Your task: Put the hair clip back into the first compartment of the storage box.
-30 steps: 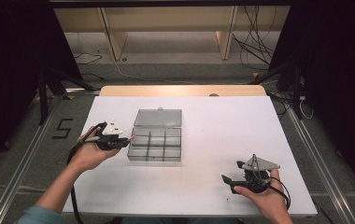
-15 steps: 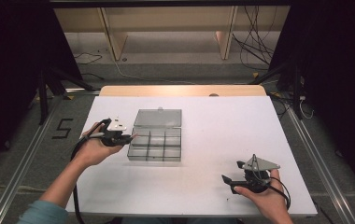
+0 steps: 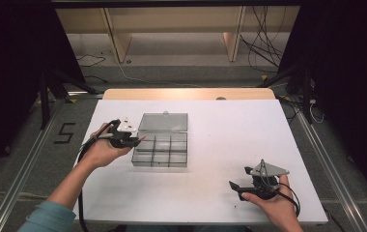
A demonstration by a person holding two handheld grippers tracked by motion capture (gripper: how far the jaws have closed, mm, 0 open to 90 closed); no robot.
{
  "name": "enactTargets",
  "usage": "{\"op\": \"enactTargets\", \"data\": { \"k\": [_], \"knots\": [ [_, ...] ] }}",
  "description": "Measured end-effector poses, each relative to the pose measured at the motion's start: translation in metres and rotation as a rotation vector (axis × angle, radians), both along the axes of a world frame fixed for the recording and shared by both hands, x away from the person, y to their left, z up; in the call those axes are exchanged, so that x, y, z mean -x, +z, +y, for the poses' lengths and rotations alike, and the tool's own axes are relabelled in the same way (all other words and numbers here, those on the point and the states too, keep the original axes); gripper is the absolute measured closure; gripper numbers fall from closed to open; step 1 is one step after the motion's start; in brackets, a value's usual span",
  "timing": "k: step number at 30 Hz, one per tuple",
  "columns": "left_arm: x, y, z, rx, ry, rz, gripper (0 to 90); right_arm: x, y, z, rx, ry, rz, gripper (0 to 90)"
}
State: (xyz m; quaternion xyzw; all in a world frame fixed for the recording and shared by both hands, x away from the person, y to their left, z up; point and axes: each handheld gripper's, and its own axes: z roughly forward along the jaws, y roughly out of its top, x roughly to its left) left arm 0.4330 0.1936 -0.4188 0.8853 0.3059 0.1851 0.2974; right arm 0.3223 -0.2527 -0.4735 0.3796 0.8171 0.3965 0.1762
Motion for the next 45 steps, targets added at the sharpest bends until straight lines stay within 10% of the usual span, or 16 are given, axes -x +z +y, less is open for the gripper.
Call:
{"op": "enactTargets", "data": {
  "k": [45],
  "knots": [
    [-0.029, -0.014, -0.023, -0.09, -0.011, 0.045, 84.1, 0.0, 0.0, 0.0, -0.001, 0.004, -0.002, 21.9]
  ]
}}
